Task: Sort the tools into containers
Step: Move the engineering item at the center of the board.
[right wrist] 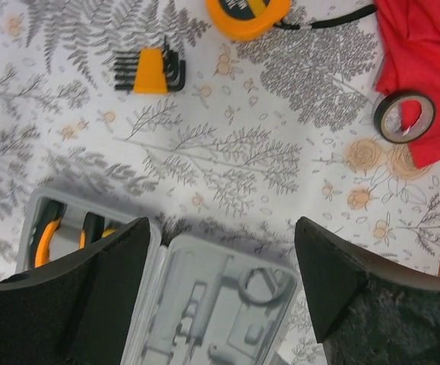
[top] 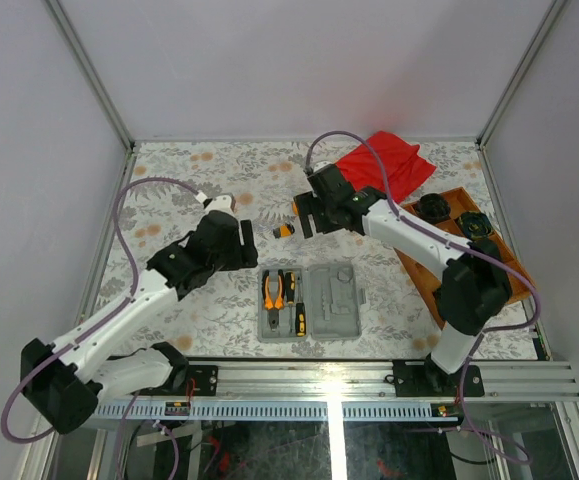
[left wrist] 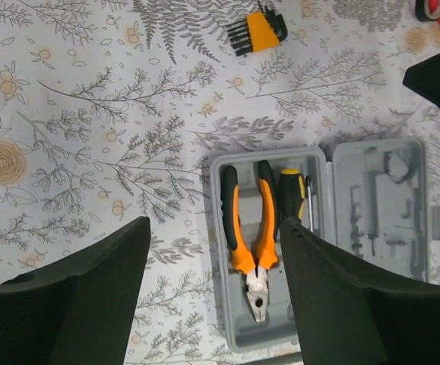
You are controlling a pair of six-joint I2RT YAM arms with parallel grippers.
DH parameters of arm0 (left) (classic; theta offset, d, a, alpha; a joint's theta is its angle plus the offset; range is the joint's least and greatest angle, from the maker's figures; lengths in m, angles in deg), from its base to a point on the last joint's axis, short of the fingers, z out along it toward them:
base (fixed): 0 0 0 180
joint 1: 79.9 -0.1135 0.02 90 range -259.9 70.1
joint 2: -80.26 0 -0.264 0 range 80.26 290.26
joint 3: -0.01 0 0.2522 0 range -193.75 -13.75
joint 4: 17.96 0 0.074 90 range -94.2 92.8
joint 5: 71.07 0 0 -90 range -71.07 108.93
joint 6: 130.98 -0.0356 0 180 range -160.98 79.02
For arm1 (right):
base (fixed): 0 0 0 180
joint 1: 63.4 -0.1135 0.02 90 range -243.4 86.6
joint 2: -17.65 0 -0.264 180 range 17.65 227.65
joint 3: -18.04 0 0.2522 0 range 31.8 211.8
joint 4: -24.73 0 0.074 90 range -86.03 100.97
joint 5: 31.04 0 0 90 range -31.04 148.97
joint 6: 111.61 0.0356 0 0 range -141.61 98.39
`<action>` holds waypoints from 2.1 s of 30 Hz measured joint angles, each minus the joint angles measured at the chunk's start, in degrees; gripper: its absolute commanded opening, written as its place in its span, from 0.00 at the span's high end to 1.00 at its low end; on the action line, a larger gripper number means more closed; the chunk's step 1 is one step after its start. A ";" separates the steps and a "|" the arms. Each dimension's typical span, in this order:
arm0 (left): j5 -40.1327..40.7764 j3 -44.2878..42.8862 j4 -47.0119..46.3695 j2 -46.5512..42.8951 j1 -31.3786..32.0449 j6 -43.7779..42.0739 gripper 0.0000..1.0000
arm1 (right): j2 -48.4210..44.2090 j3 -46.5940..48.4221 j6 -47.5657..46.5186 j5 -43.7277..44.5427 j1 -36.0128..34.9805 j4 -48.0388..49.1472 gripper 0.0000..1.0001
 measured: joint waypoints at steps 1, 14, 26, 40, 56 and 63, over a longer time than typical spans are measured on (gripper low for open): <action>-0.15 -0.11 -0.72 1.38 -0.57 -0.42 0.32 | 1.46 1.05 -0.04 0.50 0.28 -0.02 0.17; -5.31 -0.68 -4.04 5.40 -13.25 -2.43 0.32 | 25.24 25.27 10.78 9.35 2.58 -0.04 0.18; -6.12 -0.66 -4.33 5.44 -14.60 -2.45 0.32 | 34.69 36.26 33.83 17.38 3.98 -3.58 0.15; -6.10 -0.66 -4.28 6.23 -17.99 -2.40 0.33 | 45.66 46.75 41.92 18.12 3.98 -10.82 0.06; -8.15 -0.66 -4.28 7.02 -18.91 -2.38 0.34 | 46.71 46.49 36.92 17.79 3.98 -8.87 0.33; -8.92 -0.66 -4.28 7.04 -19.15 -2.38 0.34 | 40.35 34.38 21.99 14.08 3.98 1.20 0.37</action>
